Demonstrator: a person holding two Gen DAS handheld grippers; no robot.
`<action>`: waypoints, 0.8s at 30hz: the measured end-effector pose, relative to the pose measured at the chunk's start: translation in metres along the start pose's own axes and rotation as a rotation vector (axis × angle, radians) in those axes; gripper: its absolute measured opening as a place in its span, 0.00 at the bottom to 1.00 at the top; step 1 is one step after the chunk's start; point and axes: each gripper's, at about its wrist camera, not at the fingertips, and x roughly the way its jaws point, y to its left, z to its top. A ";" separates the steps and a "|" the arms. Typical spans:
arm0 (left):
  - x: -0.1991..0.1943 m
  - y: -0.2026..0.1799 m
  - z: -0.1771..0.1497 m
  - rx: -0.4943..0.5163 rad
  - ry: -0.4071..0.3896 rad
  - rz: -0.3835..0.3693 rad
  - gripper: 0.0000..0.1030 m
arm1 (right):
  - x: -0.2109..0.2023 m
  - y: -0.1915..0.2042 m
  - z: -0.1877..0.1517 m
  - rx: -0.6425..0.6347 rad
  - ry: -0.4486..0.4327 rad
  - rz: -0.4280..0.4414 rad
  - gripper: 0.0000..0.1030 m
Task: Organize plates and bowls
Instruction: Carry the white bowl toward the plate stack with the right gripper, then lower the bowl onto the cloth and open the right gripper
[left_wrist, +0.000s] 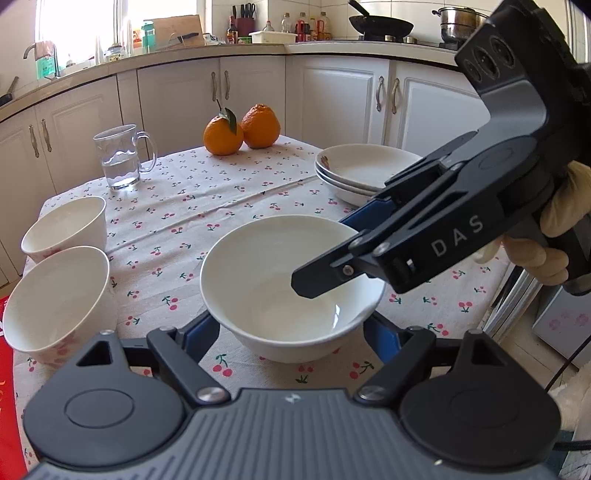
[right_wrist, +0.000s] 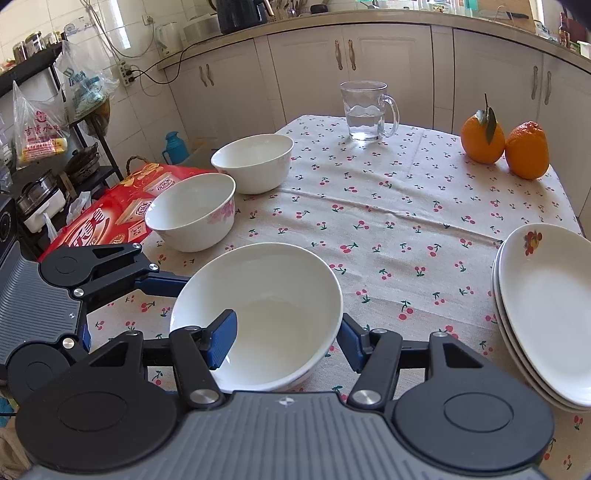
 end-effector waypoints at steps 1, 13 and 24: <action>0.001 0.000 0.000 -0.002 0.002 -0.001 0.82 | 0.000 -0.001 0.000 0.001 0.000 0.000 0.63; 0.002 0.000 0.000 0.010 0.001 0.001 0.83 | 0.003 -0.003 0.000 0.005 0.007 0.003 0.66; -0.013 0.000 -0.004 -0.002 -0.027 0.016 0.90 | -0.002 0.006 0.004 -0.022 -0.021 -0.011 1.00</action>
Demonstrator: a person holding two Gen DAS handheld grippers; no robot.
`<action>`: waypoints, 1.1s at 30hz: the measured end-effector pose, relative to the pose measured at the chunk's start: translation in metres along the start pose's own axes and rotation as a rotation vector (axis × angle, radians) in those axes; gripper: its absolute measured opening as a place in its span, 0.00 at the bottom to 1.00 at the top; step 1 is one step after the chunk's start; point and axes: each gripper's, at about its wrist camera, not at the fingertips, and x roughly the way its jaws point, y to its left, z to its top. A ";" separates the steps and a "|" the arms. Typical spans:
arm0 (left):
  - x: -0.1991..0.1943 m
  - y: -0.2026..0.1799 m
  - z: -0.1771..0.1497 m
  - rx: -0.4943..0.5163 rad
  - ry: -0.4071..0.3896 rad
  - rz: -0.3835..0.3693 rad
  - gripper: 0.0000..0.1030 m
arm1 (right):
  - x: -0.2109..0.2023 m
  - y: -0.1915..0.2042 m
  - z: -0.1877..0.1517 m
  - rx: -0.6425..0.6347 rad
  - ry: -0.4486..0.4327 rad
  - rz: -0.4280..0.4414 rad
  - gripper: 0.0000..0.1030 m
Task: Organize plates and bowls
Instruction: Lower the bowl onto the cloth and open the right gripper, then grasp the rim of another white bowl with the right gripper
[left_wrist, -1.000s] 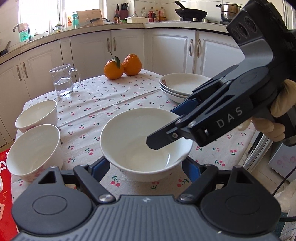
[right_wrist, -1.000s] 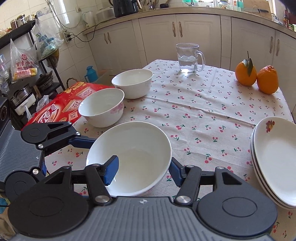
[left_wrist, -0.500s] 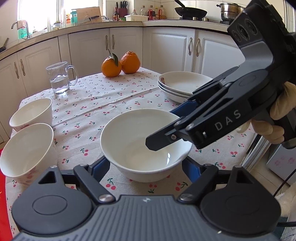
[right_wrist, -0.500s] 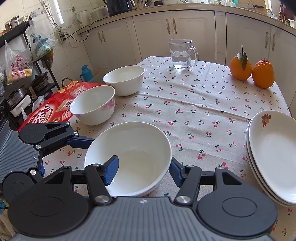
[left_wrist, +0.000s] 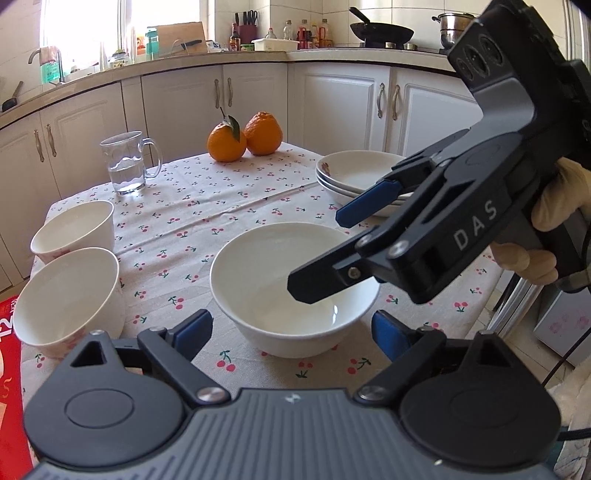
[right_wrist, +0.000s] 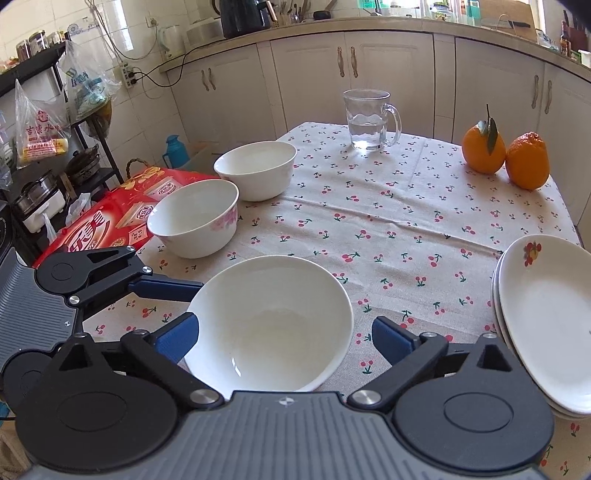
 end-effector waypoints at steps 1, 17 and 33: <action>-0.003 0.001 -0.001 -0.005 -0.002 0.005 0.91 | 0.000 0.001 0.001 -0.003 -0.001 -0.003 1.00; -0.043 0.045 -0.018 -0.101 -0.067 0.227 0.92 | 0.007 0.036 0.029 -0.155 0.008 -0.059 1.00; -0.027 0.103 -0.025 -0.182 -0.058 0.324 0.92 | 0.058 0.068 0.084 -0.279 0.032 -0.003 1.00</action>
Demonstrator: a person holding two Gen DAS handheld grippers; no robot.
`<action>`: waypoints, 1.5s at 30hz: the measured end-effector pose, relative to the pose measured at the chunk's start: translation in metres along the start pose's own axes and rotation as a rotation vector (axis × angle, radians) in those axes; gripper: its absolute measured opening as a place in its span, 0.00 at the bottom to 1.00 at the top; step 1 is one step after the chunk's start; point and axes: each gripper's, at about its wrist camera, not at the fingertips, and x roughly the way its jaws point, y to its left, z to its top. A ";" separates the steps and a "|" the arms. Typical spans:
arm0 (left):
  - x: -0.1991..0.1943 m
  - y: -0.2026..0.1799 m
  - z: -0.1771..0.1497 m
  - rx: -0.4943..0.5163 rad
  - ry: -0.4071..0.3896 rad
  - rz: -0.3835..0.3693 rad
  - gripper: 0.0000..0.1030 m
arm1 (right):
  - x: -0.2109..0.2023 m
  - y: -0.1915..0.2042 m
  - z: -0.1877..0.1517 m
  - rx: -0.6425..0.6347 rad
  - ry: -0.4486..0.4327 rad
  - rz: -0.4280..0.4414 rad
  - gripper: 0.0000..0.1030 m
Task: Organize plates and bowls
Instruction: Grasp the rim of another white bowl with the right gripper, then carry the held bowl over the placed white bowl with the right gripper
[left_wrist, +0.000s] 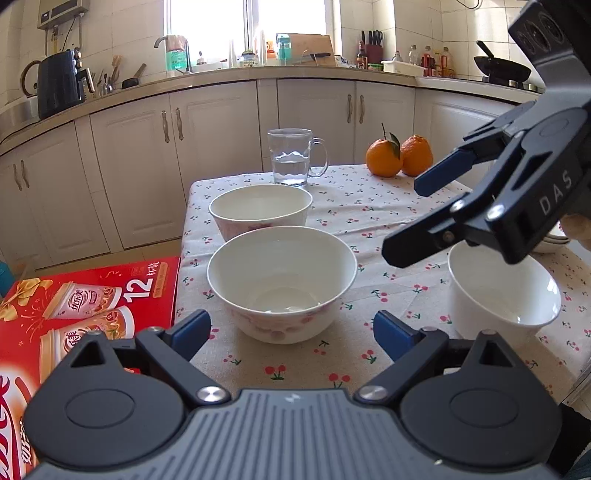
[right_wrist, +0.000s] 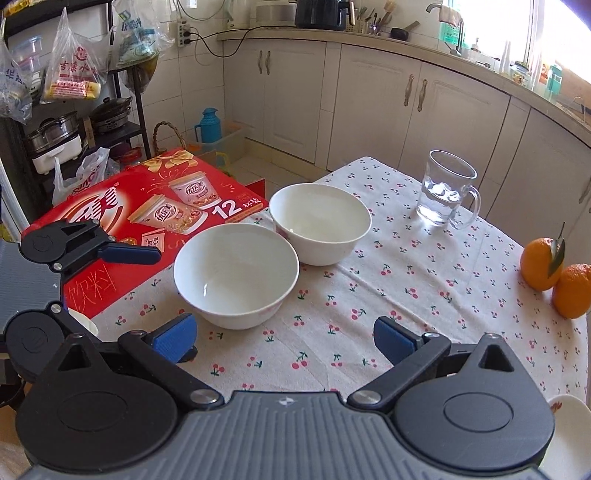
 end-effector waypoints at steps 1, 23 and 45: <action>0.002 0.001 0.000 0.000 0.001 0.001 0.92 | 0.005 -0.001 0.004 0.002 0.000 0.009 1.00; 0.029 0.011 0.006 -0.017 0.010 -0.033 0.86 | 0.085 -0.014 0.039 0.022 0.099 0.177 0.72; 0.014 -0.001 0.016 0.010 0.024 -0.056 0.85 | 0.075 -0.019 0.036 0.074 0.090 0.243 0.67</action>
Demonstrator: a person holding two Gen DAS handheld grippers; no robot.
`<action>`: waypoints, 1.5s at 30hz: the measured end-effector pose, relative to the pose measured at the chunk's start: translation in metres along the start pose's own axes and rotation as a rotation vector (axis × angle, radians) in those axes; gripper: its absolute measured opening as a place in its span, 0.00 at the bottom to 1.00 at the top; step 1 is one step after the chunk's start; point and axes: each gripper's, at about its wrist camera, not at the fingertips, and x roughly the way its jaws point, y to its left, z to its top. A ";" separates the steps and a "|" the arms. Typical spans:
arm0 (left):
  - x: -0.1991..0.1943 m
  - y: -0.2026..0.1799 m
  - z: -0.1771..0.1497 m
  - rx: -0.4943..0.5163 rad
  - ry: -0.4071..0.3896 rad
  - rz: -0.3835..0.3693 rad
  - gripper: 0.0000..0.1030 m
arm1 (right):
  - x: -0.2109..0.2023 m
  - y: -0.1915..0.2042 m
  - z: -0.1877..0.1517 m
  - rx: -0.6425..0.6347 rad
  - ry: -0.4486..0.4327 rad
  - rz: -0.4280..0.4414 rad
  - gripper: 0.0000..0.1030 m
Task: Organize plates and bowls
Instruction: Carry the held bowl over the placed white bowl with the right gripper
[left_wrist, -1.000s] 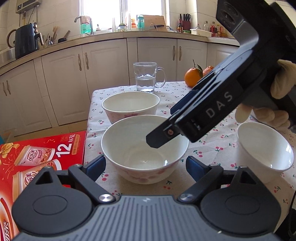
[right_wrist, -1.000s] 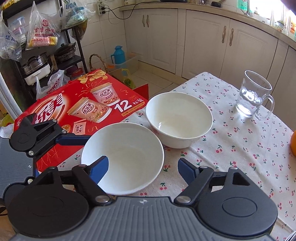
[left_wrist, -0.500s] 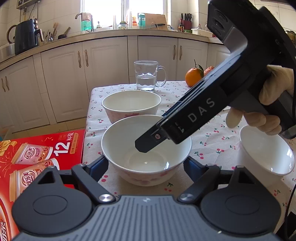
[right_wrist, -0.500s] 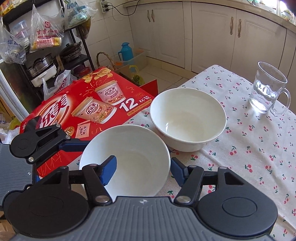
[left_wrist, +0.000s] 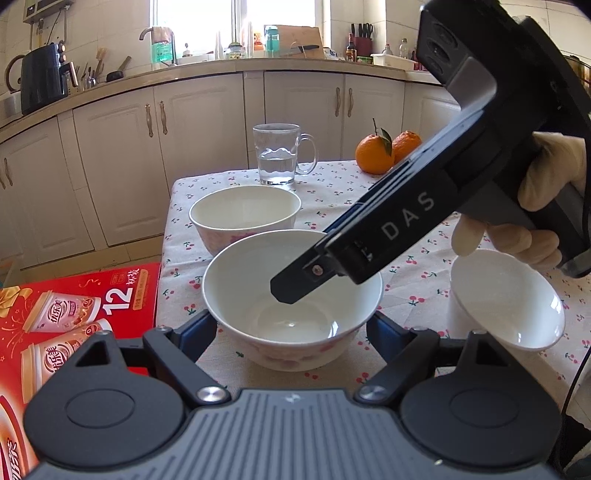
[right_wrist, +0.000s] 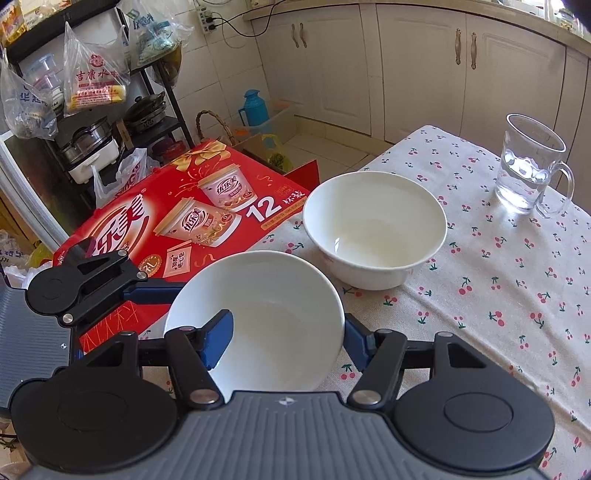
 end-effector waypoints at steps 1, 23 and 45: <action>-0.003 -0.002 0.001 0.003 -0.002 -0.003 0.85 | -0.004 0.000 -0.002 0.001 -0.004 0.002 0.67; -0.050 -0.076 0.016 0.085 -0.042 -0.061 0.85 | -0.103 0.009 -0.059 -0.002 -0.115 -0.023 0.67; -0.032 -0.123 0.018 0.102 0.003 -0.168 0.85 | -0.142 -0.015 -0.111 0.107 -0.145 -0.105 0.68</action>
